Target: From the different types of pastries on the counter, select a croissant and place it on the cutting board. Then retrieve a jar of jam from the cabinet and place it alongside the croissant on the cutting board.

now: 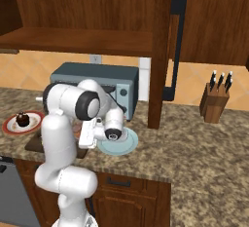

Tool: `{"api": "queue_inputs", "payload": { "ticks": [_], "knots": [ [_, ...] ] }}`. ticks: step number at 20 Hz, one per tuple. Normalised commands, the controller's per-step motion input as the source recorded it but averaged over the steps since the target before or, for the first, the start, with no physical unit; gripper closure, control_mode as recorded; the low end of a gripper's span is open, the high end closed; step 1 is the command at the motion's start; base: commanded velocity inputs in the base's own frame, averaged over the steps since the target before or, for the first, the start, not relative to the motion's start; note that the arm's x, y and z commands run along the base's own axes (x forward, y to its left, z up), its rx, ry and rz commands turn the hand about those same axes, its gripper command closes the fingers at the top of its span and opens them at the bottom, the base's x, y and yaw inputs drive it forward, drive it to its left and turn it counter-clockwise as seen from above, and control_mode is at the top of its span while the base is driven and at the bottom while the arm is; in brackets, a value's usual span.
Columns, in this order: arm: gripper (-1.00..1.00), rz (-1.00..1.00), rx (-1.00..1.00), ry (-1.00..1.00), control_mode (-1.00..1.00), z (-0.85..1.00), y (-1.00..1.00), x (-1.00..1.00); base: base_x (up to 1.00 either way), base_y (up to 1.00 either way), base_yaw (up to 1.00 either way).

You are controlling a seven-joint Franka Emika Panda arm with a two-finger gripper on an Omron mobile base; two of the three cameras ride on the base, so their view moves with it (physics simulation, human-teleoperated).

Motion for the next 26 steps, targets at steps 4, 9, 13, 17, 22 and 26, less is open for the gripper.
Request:
{"api": "queue_inputs", "payload": {
  "ticks": [4, 9, 13, 17, 22, 26],
  "knots": [
    [-1.0, -0.12, 0.01, 0.0, -1.0, 0.38, -0.16, -0.23, 0.0, 0.0, 0.0],
    [-1.0, -0.14, 0.02, 0.0, -1.0, 0.36, -0.08, -0.01, 0.0, 0.0, 0.0],
    [-1.0, -0.14, 0.02, 0.06, -1.0, 0.33, -0.27, -0.16, 0.0, 0.0, 0.0],
    [-1.0, -0.11, 0.02, 0.14, -1.0, 0.48, -0.84, -0.61, 0.0, 0.0, 0.0],
    [-1.0, -0.08, 0.02, 0.32, -1.0, 0.87, -0.81, -0.8, 0.0, 0.0, 0.0],
    [-1.0, -0.19, 0.0, 0.52, -1.0, 1.0, -0.38, -0.74, 0.0, 0.0, 0.0]
  ]
}}
